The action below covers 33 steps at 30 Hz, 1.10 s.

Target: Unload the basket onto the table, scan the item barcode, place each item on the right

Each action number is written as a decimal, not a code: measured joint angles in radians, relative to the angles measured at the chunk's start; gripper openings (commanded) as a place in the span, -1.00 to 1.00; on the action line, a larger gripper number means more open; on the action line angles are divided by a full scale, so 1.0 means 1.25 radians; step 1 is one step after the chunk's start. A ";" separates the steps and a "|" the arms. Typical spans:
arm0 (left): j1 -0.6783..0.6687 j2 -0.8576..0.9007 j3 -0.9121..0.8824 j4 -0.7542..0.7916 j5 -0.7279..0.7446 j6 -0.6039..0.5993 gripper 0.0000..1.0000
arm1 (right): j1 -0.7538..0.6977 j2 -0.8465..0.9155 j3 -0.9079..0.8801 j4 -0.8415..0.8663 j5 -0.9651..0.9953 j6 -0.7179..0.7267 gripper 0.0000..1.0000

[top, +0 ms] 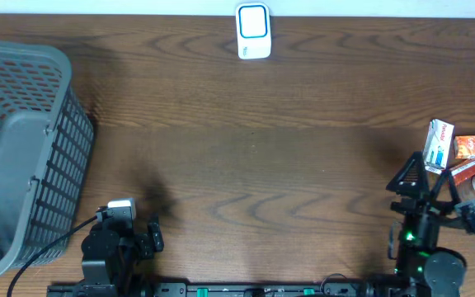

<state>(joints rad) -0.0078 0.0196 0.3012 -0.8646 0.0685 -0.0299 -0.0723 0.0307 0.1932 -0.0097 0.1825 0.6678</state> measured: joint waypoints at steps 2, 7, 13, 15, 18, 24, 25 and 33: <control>0.000 0.000 0.000 0.000 0.000 0.000 0.72 | 0.000 -0.012 -0.038 0.007 0.009 0.002 0.99; 0.000 0.000 0.000 0.000 0.000 0.000 0.72 | 0.000 -0.013 -0.110 0.009 0.035 0.000 0.99; 0.000 0.000 0.000 0.000 0.000 0.000 0.72 | 0.001 -0.013 -0.142 -0.015 0.030 -0.091 0.98; 0.000 0.000 0.000 0.000 0.000 0.000 0.72 | 0.001 -0.014 -0.147 -0.034 0.017 -0.136 0.98; 0.000 0.000 0.000 0.000 0.000 0.000 0.72 | 0.001 -0.015 -0.147 -0.037 -0.007 -0.205 0.98; 0.000 0.000 0.000 0.000 0.000 0.000 0.72 | 0.001 -0.015 -0.147 -0.038 -0.029 -0.274 0.99; 0.000 0.000 0.000 0.000 0.000 0.000 0.72 | 0.001 -0.015 -0.147 -0.038 -0.029 -0.276 0.99; 0.000 0.000 0.000 0.000 0.000 0.000 0.72 | 0.001 -0.015 -0.147 -0.039 -0.031 -0.289 0.99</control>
<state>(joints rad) -0.0078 0.0196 0.3012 -0.8646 0.0685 -0.0299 -0.0715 0.0124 0.0090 -0.0582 0.1444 0.3061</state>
